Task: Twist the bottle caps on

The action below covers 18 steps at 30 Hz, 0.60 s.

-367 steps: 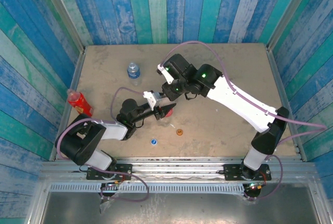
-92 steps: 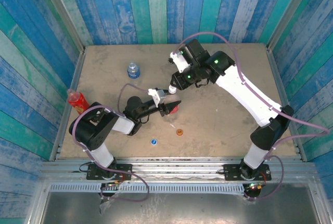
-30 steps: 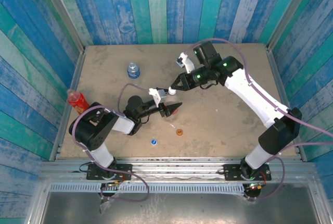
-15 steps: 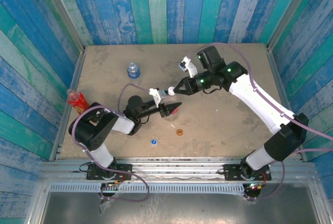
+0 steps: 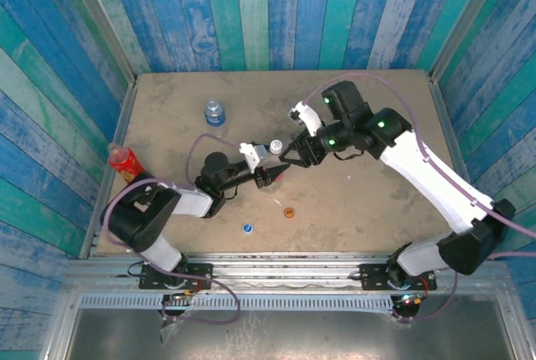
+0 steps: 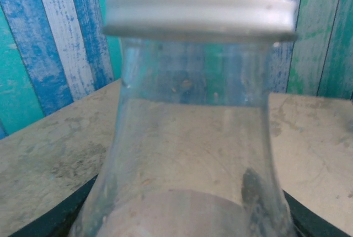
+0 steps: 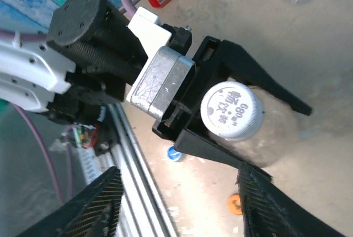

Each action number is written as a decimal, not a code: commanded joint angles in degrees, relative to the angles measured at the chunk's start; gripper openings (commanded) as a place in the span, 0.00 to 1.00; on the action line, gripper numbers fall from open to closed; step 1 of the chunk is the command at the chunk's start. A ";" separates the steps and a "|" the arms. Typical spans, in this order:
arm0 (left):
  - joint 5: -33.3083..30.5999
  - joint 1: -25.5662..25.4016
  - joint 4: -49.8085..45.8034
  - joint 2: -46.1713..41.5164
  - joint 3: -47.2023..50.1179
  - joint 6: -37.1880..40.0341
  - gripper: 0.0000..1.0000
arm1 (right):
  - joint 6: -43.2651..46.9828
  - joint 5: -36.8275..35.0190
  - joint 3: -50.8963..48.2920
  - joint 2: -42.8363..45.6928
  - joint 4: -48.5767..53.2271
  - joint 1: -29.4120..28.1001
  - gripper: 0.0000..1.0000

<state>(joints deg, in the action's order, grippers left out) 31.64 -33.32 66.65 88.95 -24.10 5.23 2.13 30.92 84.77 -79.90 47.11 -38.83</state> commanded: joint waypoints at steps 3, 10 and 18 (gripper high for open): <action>-2.62 -0.08 -16.11 -11.08 -0.02 15.76 0.61 | 29.22 -11.02 -1.98 5.02 4.99 -6.43 0.69; -4.73 -0.29 -32.55 -18.61 -2.45 26.26 0.60 | 45.11 -24.89 1.19 1.38 5.82 -12.65 0.67; -4.32 -0.34 -35.19 -20.87 -2.34 28.39 0.60 | 48.54 -25.79 6.36 -5.54 5.71 -13.61 0.59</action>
<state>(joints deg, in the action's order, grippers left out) 27.09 -33.50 33.36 70.98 -25.67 31.57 47.05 7.38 89.12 -84.55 51.59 -51.92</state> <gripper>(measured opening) 0.605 0.610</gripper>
